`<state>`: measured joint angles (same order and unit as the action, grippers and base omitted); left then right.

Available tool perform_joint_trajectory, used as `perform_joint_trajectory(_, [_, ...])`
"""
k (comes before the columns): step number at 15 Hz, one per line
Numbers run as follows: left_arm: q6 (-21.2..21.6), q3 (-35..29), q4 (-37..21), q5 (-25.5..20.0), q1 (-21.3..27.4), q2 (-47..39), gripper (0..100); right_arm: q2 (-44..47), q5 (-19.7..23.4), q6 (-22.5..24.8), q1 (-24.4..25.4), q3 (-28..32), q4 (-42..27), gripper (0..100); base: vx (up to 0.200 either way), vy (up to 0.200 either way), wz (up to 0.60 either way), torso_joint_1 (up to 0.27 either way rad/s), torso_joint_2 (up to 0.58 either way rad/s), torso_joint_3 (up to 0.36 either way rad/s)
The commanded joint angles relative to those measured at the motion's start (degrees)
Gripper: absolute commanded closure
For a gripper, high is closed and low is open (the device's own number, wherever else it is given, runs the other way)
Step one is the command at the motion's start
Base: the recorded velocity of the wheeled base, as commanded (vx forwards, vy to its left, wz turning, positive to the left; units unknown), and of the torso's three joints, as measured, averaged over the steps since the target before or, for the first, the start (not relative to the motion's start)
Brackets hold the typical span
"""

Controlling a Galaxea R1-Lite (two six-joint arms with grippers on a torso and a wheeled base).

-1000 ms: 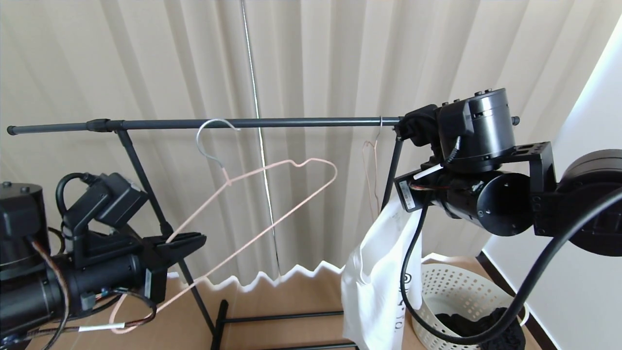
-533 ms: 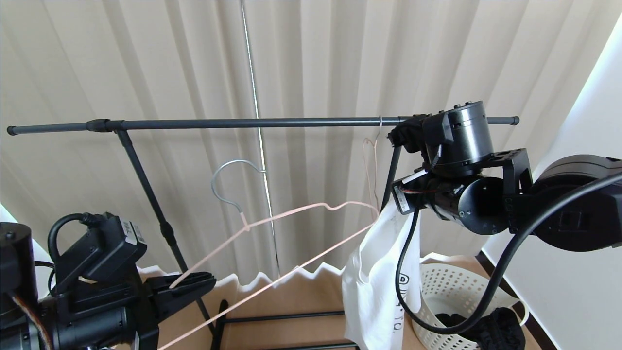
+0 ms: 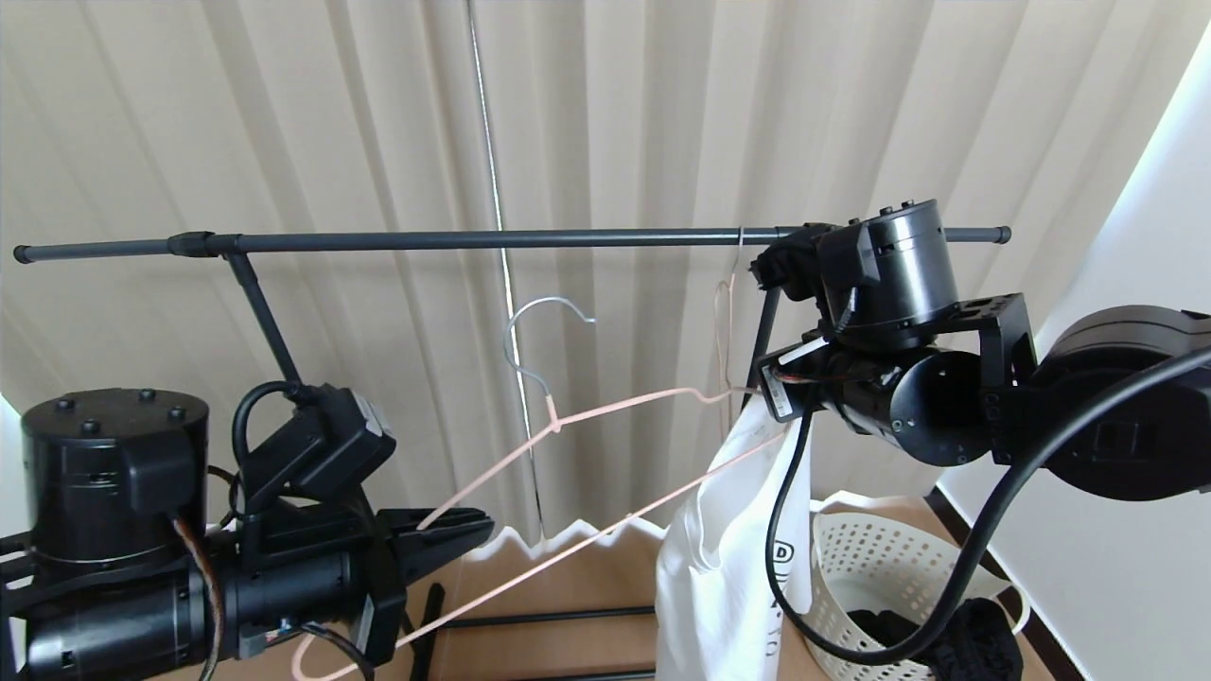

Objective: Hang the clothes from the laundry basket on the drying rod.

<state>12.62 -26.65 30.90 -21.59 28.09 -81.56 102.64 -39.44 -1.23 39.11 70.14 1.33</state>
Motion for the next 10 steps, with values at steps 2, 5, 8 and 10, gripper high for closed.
perform_joint_trajectory(2, [-1.63,-3.23,1.53,0.5,1.0,-5.28,100,-0.69,-1.26,-0.09,1.32,-0.1,-0.01,100,0.0,0.0,0.0,0.0,0.0,0.0])
perform_joint_trajectory(5, [-2.6,-3.67,3.02,2.52,1.0,-6.6,100,-1.75,-1.7,-0.18,2.82,-1.33,-0.01,100,0.0,0.0,0.0,0.0,0.0,0.0])
perform_joint_trajectory(8, [-4.44,-3.94,5.66,2.96,0.92,-8.27,100,-1.92,-3.81,-1.84,5.72,-1.94,-0.01,100,0.0,0.0,0.0,0.0,0.0,0.0])
perform_joint_trajectory(10, [-4.62,-4.03,6.01,3.75,1.0,-8.8,100,-2.71,-4.6,-2.72,7.47,-2.91,-0.01,100,0.0,0.0,0.0,0.0,0.0,0.0])
